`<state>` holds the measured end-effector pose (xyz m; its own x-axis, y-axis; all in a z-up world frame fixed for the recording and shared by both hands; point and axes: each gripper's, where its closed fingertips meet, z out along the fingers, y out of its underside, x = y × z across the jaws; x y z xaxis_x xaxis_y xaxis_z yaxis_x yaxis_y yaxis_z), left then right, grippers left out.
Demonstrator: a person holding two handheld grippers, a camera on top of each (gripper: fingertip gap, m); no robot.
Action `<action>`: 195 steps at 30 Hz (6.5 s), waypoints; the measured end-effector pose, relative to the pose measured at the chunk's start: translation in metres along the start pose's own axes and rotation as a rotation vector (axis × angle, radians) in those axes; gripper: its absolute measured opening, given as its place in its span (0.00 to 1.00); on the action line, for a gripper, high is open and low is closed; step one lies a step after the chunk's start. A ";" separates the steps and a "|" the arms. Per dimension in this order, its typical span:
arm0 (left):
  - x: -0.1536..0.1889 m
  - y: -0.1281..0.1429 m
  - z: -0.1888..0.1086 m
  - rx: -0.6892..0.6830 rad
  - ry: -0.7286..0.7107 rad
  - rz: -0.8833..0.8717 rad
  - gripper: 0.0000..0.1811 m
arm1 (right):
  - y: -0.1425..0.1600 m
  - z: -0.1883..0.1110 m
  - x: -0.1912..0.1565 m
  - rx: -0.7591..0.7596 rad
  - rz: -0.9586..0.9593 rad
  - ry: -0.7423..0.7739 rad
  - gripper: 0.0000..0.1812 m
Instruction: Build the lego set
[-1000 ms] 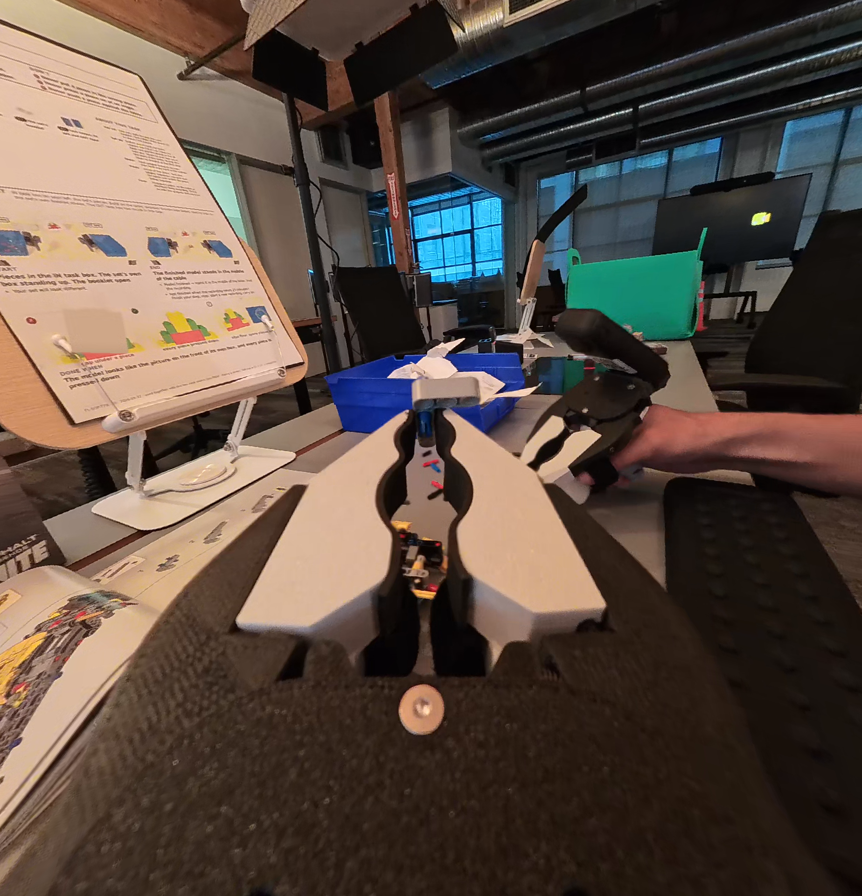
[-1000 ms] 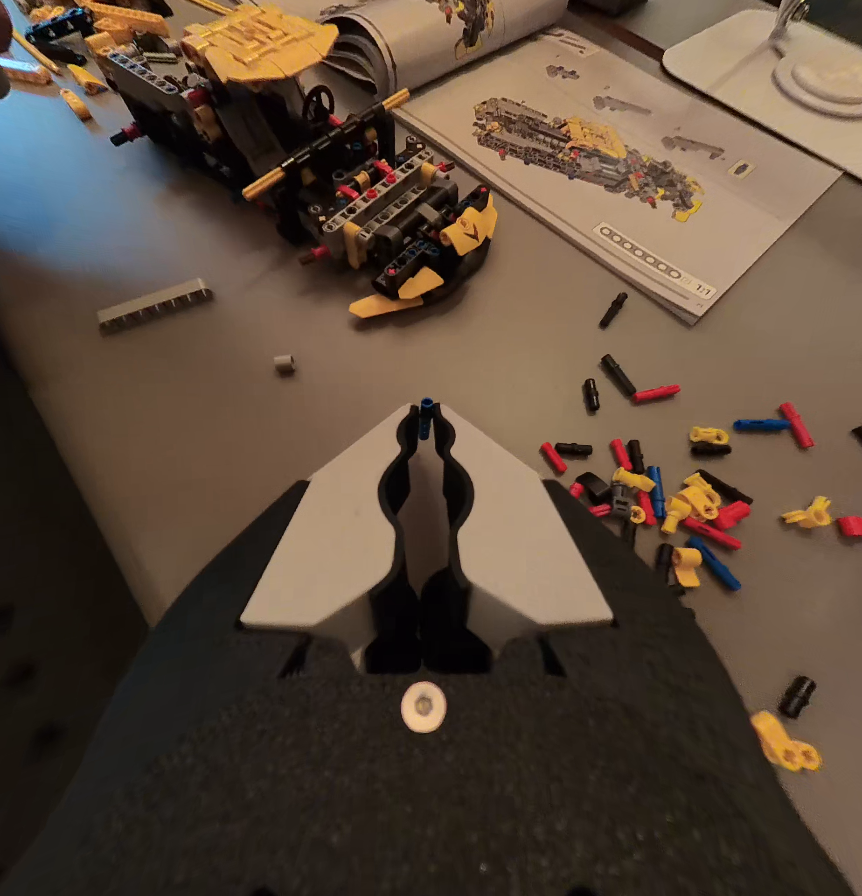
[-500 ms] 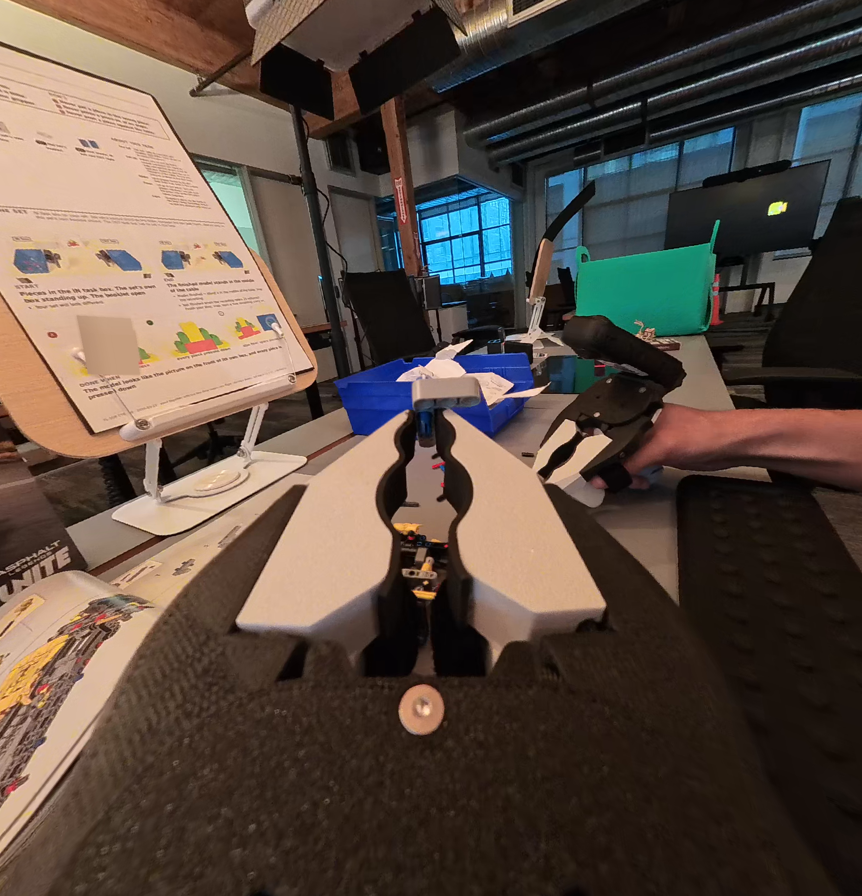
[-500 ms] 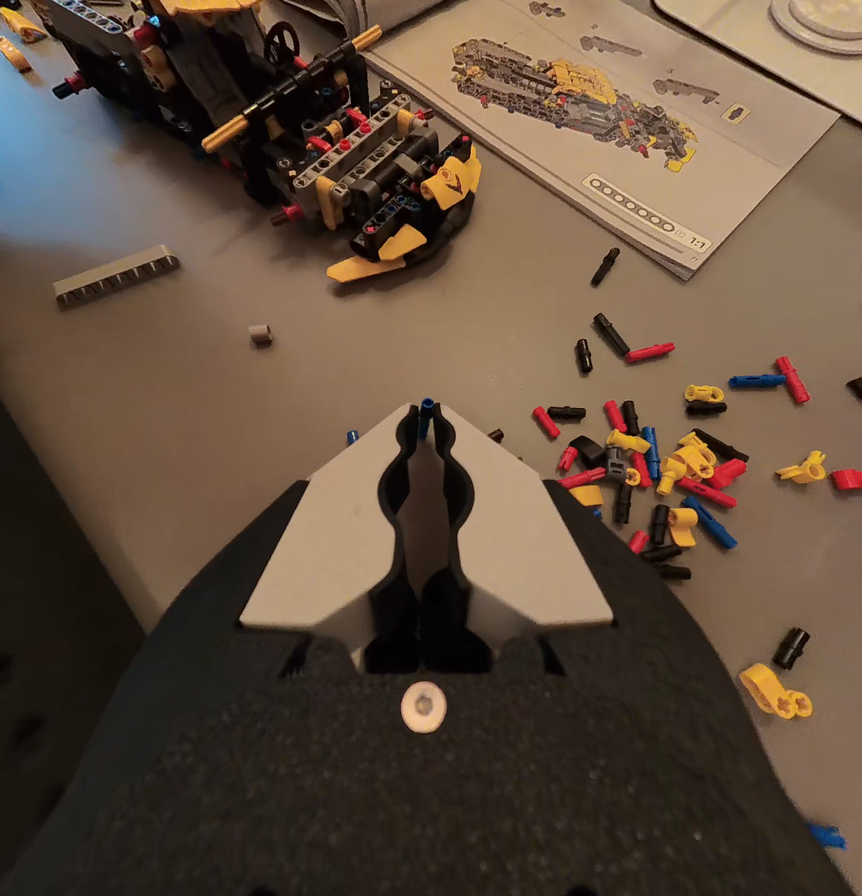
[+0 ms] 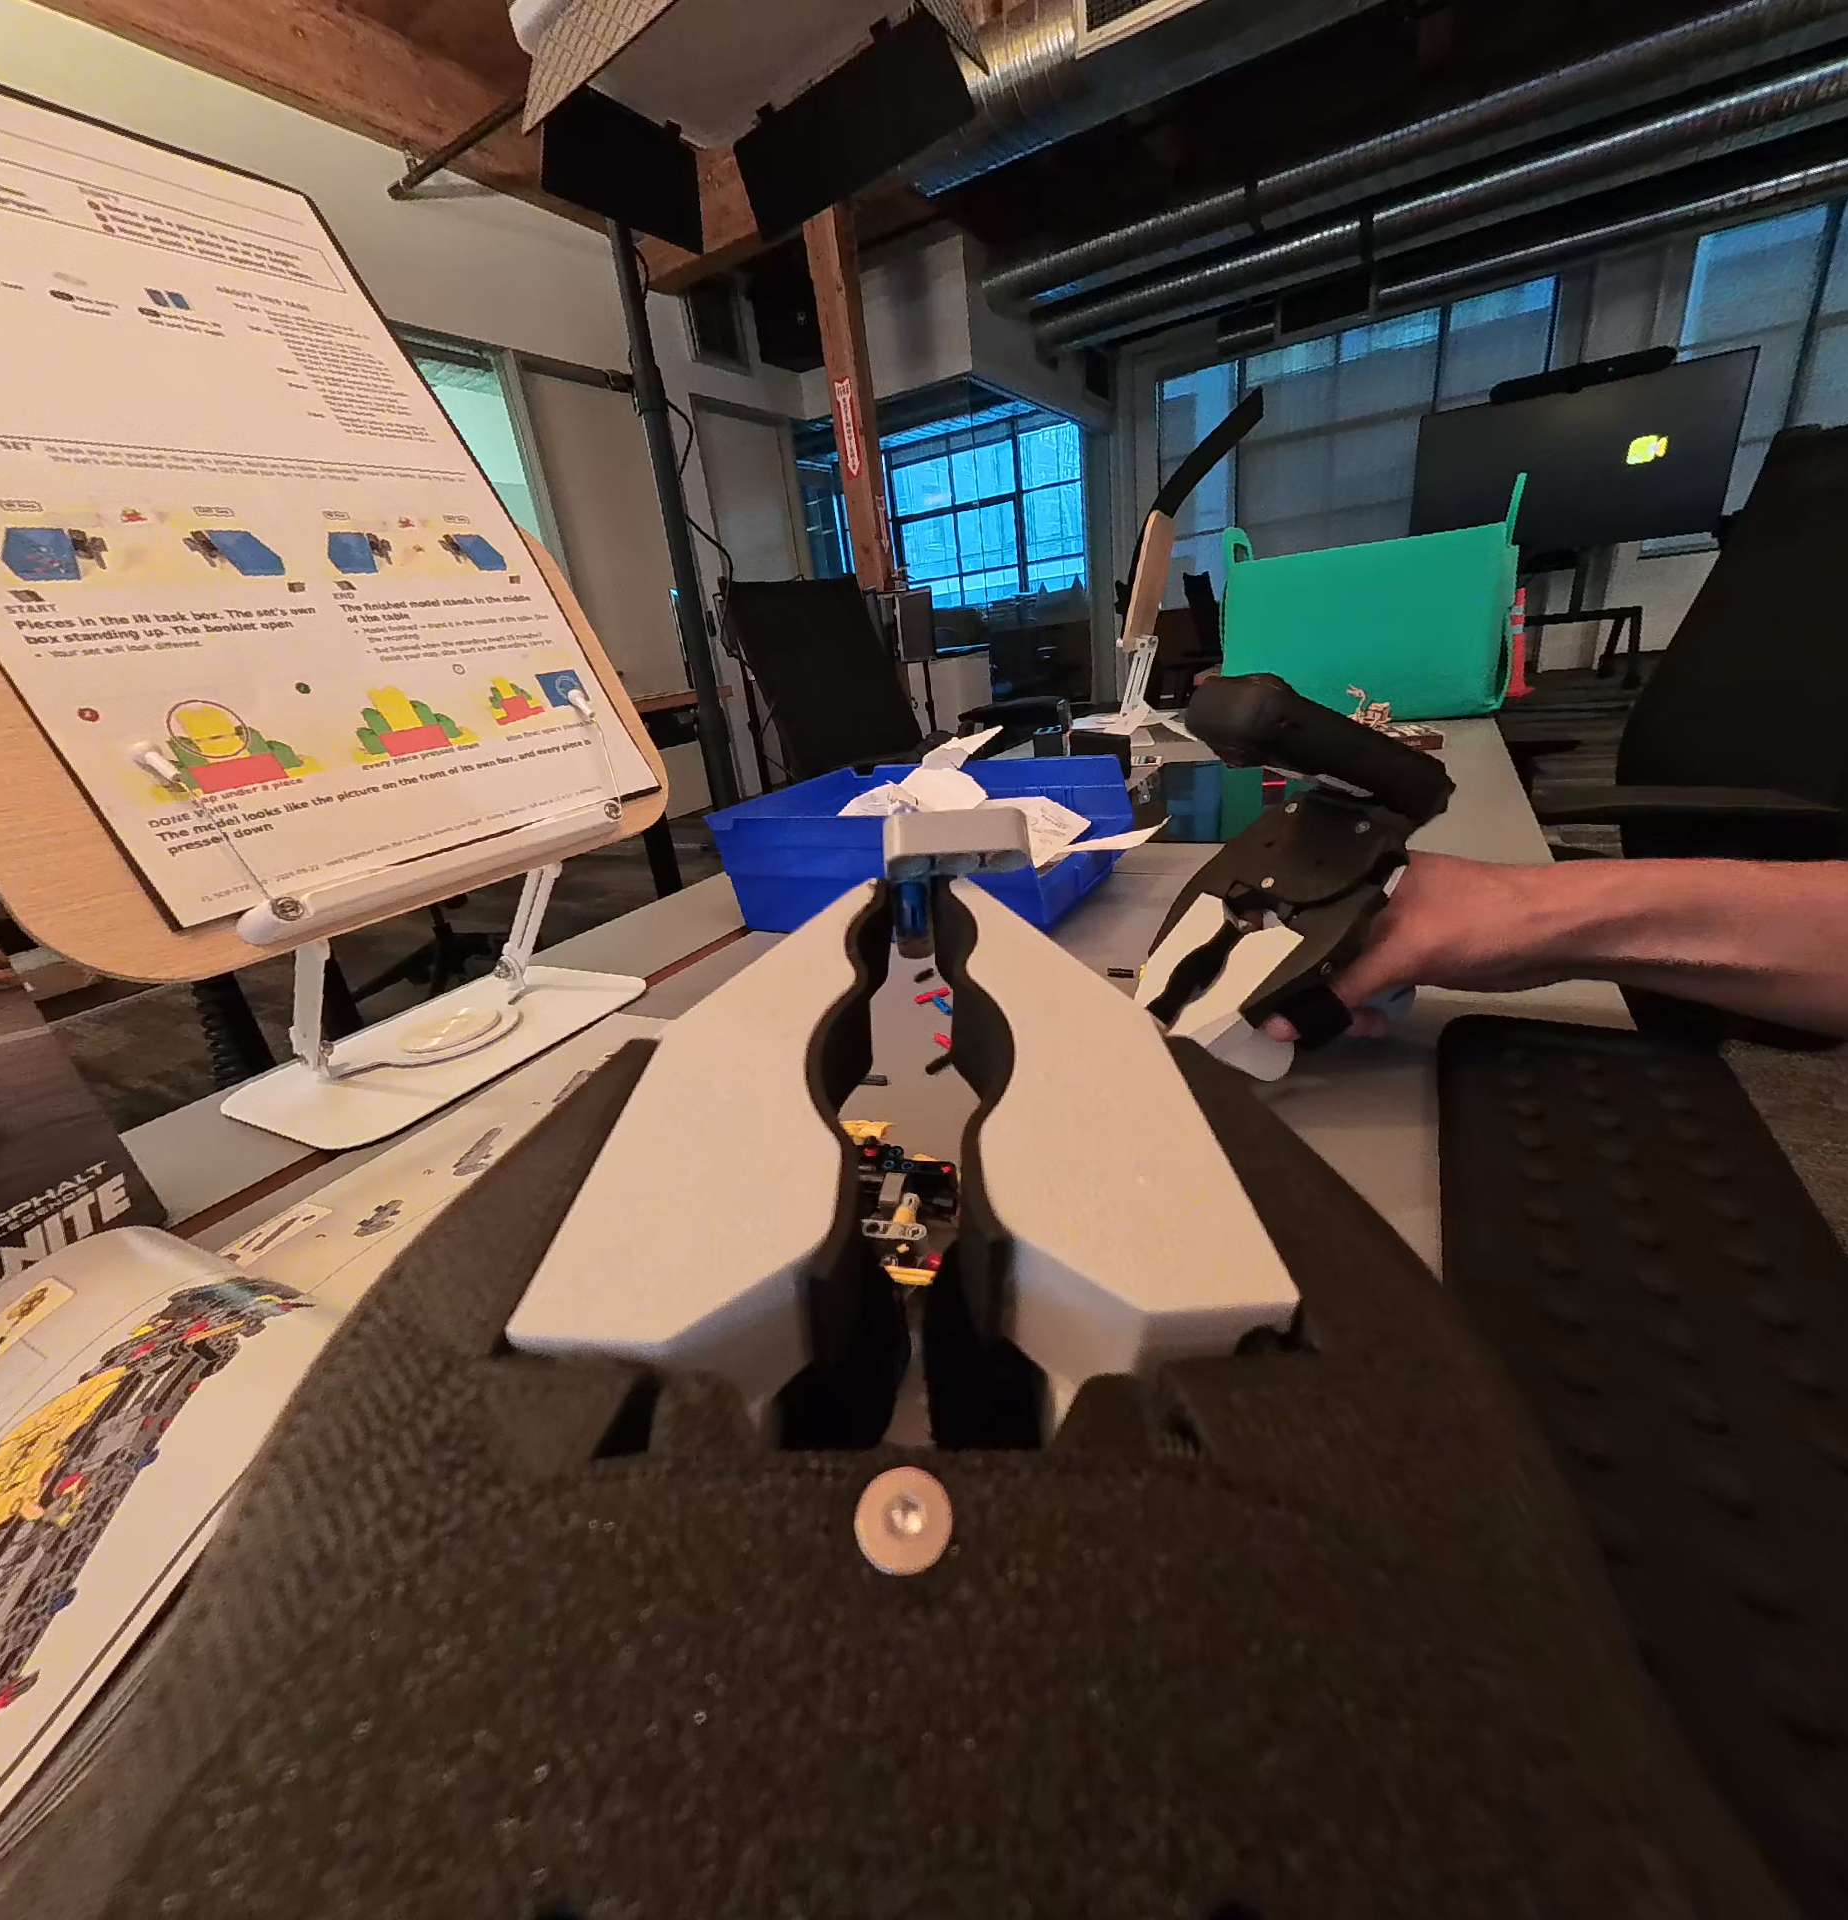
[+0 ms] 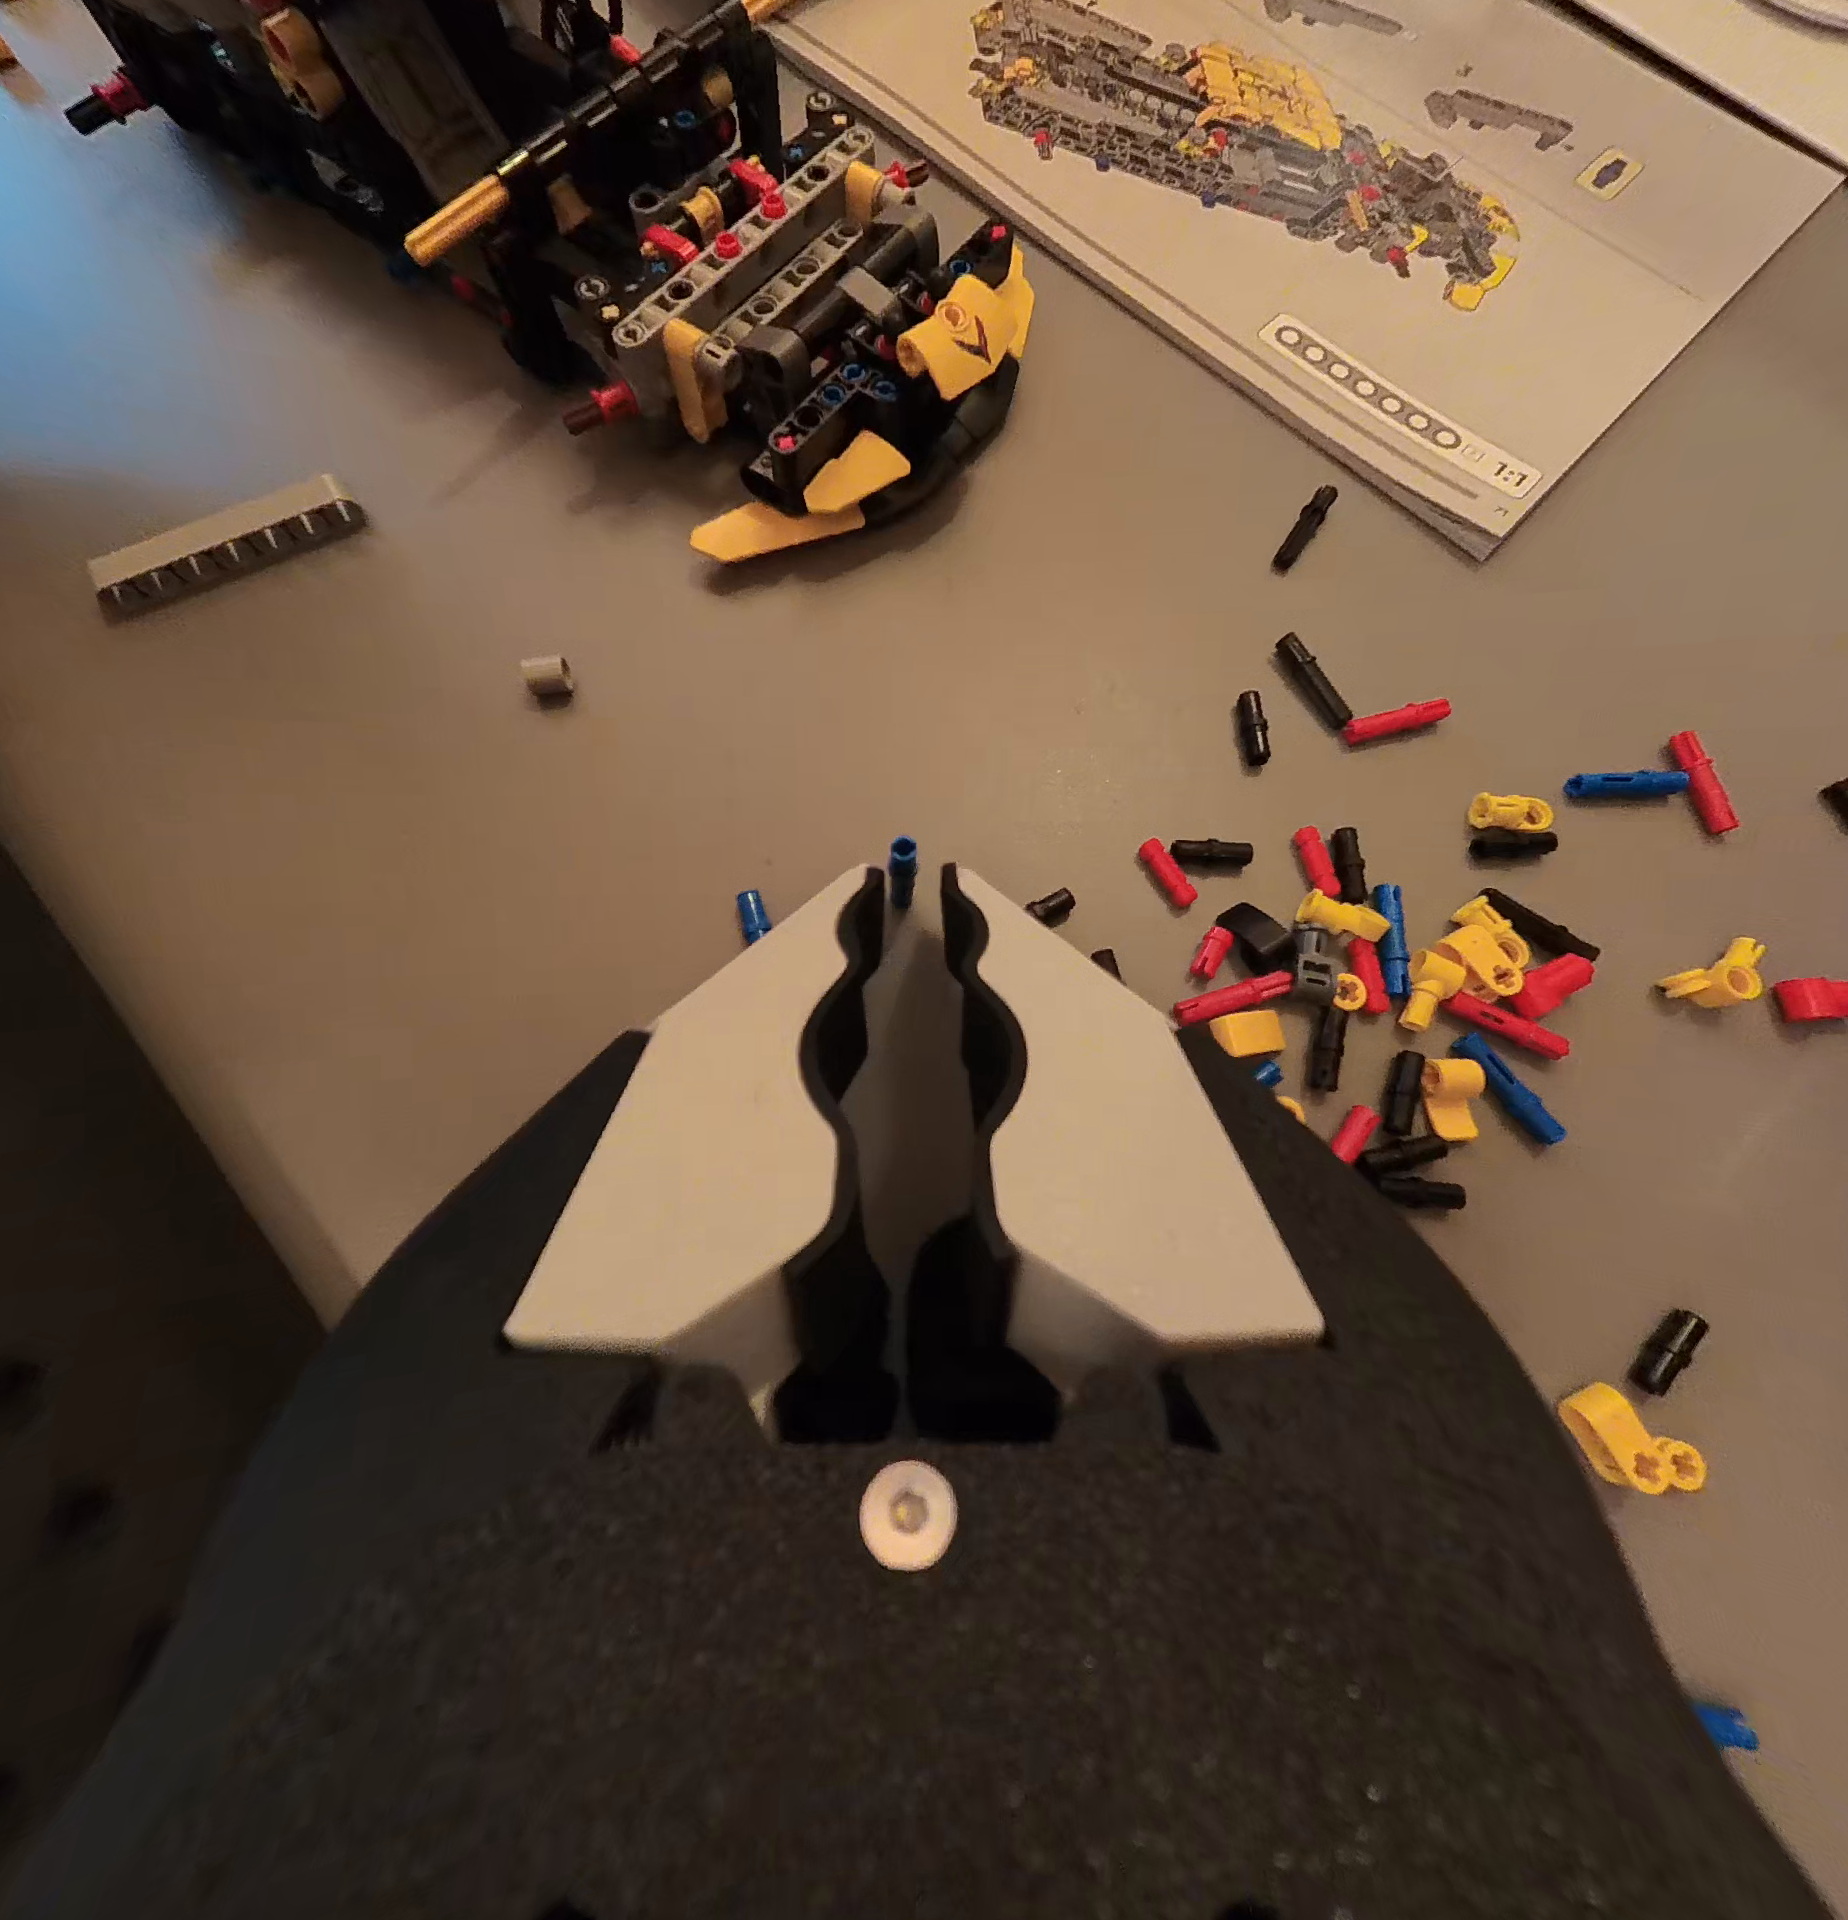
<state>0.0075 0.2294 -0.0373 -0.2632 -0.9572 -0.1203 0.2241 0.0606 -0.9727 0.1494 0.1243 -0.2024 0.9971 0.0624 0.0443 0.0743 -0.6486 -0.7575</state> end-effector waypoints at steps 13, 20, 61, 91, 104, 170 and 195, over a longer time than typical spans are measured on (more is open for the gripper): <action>0.001 0.001 0.000 -0.003 0.008 -0.002 0.04 | 0.000 -0.005 0.001 -0.356 -0.268 -0.135 0.09; 0.001 0.001 0.000 -0.003 0.009 -0.003 0.04 | 0.002 -0.002 -0.002 -0.524 -0.386 -0.182 0.10; 0.012 -0.024 -0.005 0.155 0.107 -0.110 0.04 | -0.215 -0.045 -0.142 0.358 -0.384 -0.487 0.02; 0.031 -0.007 0.003 0.072 0.082 0.177 0.04 | -0.187 -0.044 -0.139 0.167 -0.210 -0.788 0.02; 0.037 0.005 0.009 0.019 0.063 0.323 0.04 | -0.177 -0.046 -0.134 0.126 -0.110 -0.798 0.11; -0.028 0.017 0.004 0.194 0.275 -1.320 0.04 | -0.211 0.013 -0.115 0.435 -0.493 0.163 0.13; -0.022 0.018 0.007 0.146 0.255 -1.201 0.04 | -0.201 0.008 -0.111 0.434 -0.575 0.251 0.13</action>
<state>0.0236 0.2498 -0.0506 -0.5461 -0.3005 0.7820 -0.1874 -0.8660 -0.4636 0.0237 0.2538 -0.0600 0.7817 0.0926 0.6168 0.6210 -0.2065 -0.7561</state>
